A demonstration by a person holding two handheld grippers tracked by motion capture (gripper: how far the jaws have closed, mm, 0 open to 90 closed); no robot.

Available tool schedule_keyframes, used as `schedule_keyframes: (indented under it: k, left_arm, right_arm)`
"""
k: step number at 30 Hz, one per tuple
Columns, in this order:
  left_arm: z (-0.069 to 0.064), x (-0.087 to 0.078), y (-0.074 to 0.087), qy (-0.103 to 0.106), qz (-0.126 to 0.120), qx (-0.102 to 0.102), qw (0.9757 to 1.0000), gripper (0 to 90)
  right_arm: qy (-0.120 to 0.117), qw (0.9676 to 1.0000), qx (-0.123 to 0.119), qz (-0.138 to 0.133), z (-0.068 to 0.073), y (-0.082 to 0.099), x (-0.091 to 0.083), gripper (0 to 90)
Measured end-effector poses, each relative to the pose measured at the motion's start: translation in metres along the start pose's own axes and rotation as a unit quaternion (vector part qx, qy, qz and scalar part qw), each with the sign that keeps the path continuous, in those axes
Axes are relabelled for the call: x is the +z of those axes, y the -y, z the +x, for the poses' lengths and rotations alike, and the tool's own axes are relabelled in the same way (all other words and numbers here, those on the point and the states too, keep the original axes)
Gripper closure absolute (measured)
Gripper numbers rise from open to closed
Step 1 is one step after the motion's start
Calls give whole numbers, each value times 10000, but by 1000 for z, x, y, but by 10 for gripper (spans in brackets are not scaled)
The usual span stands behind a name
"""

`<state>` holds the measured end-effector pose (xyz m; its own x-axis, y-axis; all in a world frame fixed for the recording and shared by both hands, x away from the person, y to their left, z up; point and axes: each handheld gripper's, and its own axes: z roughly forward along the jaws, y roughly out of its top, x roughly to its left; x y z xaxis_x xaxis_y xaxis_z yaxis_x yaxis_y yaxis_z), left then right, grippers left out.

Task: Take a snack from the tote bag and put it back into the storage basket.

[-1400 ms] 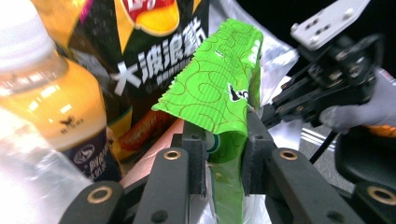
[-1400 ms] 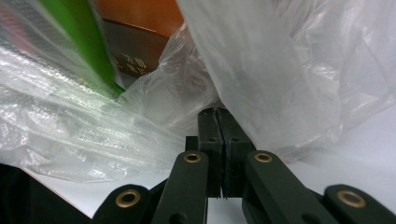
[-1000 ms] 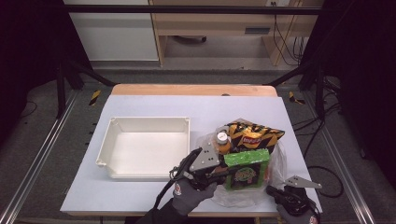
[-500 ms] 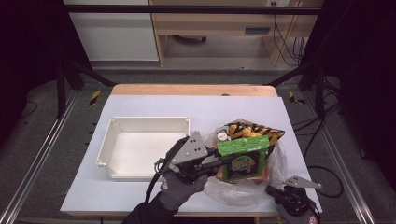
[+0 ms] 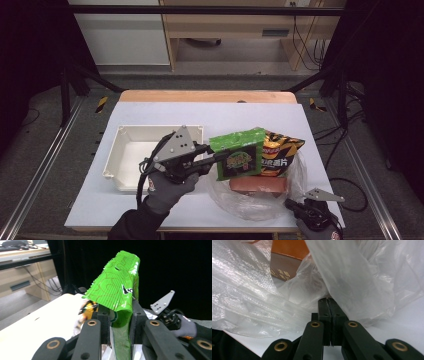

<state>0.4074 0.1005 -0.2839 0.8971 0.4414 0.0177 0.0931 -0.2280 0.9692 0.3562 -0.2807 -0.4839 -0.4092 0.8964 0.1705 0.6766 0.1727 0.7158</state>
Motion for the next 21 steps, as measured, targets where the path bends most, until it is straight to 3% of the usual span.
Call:
schedule_keyframes:
  k: [11, 21]
  left_arm:
    - [30, -32, 4, -383, -115, -173, 9991, 746]
    - [52, -57, 8, -786, -112, -252, 9965, 746]
  right_arm:
    - [3, 10000, 9, -1, 0, 0, 0, 896]
    - [5, 10000, 8, -1, 0, 0, 0, 896]
